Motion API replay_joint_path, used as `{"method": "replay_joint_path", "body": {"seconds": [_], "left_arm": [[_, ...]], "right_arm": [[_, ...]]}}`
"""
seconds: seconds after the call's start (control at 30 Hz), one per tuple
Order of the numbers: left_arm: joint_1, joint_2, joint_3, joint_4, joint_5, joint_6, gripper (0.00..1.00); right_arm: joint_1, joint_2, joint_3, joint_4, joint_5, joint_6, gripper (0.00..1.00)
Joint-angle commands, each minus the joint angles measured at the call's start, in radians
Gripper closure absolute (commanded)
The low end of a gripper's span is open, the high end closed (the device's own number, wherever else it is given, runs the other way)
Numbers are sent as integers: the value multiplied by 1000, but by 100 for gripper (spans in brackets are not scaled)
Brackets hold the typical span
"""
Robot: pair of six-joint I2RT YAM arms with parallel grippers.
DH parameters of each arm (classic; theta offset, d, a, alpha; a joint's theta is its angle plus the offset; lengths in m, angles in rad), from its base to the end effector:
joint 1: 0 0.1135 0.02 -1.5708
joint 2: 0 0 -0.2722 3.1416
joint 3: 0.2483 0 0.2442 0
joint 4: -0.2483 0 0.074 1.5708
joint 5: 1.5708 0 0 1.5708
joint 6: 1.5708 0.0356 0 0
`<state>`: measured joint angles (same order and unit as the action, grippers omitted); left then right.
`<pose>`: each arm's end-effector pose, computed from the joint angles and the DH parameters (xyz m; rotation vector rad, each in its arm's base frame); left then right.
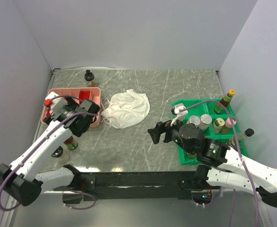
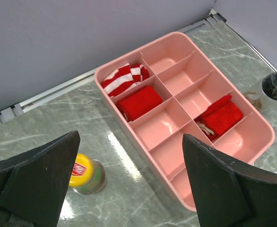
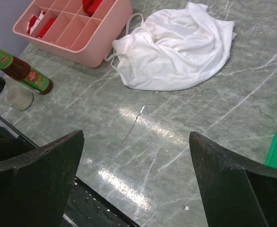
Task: Organize the condiment bottles
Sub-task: Move the storage box to the center of the board.
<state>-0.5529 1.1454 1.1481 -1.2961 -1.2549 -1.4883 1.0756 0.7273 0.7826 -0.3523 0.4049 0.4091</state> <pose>0.1603 -0.0592 0.3403 -1.0253 1.6045 0.4929 0.0845 0.1269 0.3362 -0.3440 1.8632 0.6534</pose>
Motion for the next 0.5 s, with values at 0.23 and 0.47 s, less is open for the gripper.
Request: {"method": "replay_joint_path", "body": {"seconds": [0.23, 0.47], "left_arm": [[48, -112, -169, -75, 25, -62, 4], [56, -29, -149, -74, 41, -61, 16]], "right_arm": [[0, -3, -5, 39, -6, -12, 0], [0, -6, 1, 38, -12, -3, 0]]}}
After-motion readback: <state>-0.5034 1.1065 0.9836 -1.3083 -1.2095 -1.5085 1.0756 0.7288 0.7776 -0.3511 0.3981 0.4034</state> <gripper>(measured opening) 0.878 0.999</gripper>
